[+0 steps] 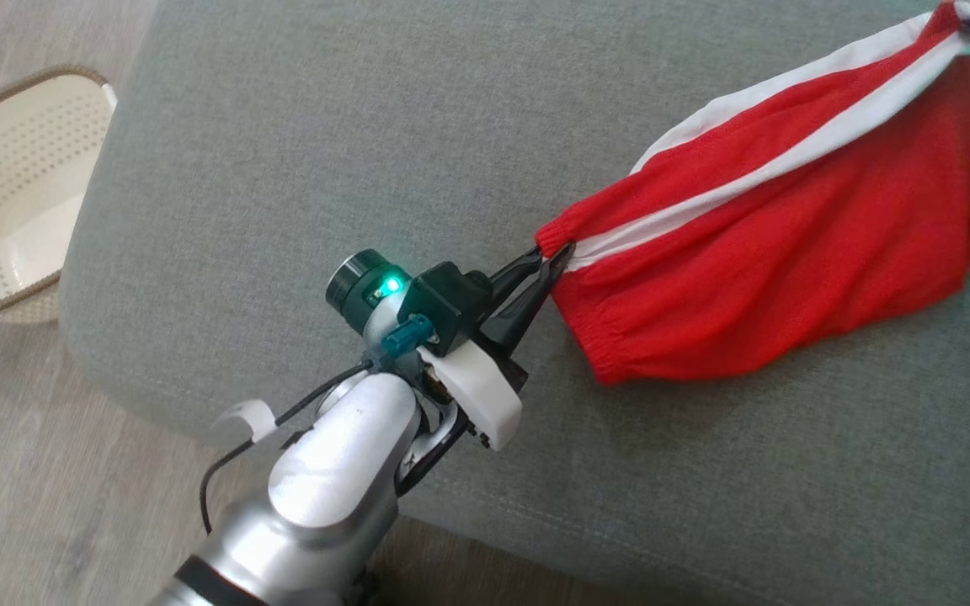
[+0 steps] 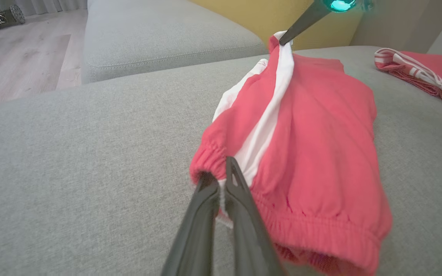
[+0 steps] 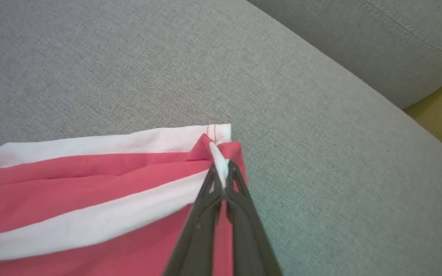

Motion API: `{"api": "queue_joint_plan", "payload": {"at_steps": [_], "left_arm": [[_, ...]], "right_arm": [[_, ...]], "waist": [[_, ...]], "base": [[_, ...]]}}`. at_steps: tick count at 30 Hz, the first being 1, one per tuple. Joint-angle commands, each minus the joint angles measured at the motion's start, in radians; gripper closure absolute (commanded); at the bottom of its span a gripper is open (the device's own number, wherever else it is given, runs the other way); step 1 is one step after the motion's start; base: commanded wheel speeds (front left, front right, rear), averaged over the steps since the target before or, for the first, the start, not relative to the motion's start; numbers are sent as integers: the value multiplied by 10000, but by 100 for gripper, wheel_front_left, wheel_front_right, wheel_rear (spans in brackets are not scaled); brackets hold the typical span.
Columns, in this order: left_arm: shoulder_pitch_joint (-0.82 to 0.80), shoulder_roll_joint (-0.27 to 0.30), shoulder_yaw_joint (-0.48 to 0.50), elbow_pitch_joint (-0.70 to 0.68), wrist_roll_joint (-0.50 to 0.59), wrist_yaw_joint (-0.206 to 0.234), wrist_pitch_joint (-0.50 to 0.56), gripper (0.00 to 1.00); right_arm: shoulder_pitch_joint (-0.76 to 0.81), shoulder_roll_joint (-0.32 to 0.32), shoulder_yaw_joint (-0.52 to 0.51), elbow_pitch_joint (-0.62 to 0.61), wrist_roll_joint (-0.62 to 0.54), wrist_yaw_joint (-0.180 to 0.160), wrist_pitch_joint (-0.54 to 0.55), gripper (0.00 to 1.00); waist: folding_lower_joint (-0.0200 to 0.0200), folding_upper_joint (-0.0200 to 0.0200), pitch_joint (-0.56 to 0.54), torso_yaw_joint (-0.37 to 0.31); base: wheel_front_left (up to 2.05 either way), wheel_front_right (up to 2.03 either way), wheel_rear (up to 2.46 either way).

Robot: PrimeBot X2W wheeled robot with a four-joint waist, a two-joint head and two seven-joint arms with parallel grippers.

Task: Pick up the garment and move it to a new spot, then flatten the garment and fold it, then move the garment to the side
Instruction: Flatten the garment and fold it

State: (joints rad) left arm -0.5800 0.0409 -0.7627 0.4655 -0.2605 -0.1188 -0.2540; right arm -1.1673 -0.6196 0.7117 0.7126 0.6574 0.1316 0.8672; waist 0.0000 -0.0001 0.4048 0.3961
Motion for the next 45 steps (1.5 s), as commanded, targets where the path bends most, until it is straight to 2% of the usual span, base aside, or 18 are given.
{"api": "queue_joint_plan", "payload": {"at_steps": [1,2,3,4,5,6,7,12,16,19,24,25,32,39,45], "left_arm": [[-407,106,374,-308,-79,-5,-76,100],[-436,102,384,-333,-102,1,-76,100],[-463,100,374,-390,-155,17,-76,90],[-487,98,376,-459,-219,73,-76,59],[-517,97,374,-536,-251,146,-76,0],[-542,97,349,-573,-272,189,-77,0],[-577,96,328,-598,-271,239,-77,0],[-660,95,556,-829,-356,619,-77,0],[-581,94,796,-739,-281,719,-77,0],[-451,94,1153,-667,-215,861,-77,0],[-38,94,2201,-834,-217,1188,-77,0],[-38,94,2201,-834,-217,1188,-77,0],[868,211,3728,-1433,-71,1399,-78,0],[2083,280,4859,-2101,191,1471,-78,0],[3050,184,5505,-2611,251,1489,-78,0]], "right_arm": [[-323,-105,37,-226,-77,-9,-39,100],[-370,-119,136,-194,-90,-9,-74,100],[-420,-132,221,-151,-109,-9,-119,100],[-468,-142,278,-73,-133,-9,-169,100],[-519,-143,312,28,-171,-9,-231,95],[-584,-137,351,100,-265,-9,-381,60],[-666,-130,343,188,-387,-9,-637,0],[-860,198,230,871,-791,-9,-1730,0],[-874,393,244,1299,-991,-9,-2496,0],[-800,576,169,1521,-1111,-9,-3487,0],[-288,914,-2,1536,-1092,-9,-5754,0],[-288,914,-2,1536,-1092,-9,-5754,0],[954,1341,-250,1471,-1037,-9,-8426,0],[2453,1869,-773,1269,-1513,-9,-10425,0],[3837,2286,-1617,776,-2320,-9,-11073,0]], "waist": [[0,1,107,79],[0,1,150,99],[0,1,193,111],[0,1,228,120],[0,1,263,126],[0,1,298,128],[0,1,335,129],[0,1,388,52],[0,1,232,-161],[0,1,15,-384],[0,1,-539,-902],[0,1,-539,-902],[0,1,-1488,-1857],[0,1,-2264,-2976],[0,1,-2699,-3623]], "base": [[0,0,0],[0,0,0],[0,0,0],[0,0,0],[0,0,0],[0,0,0],[0,0,0],[0,0,0],[0,0,0],[0,0,0],[0,0,0],[0,0,0],[0,0,0],[0,0,0],[0,0,0]]}}
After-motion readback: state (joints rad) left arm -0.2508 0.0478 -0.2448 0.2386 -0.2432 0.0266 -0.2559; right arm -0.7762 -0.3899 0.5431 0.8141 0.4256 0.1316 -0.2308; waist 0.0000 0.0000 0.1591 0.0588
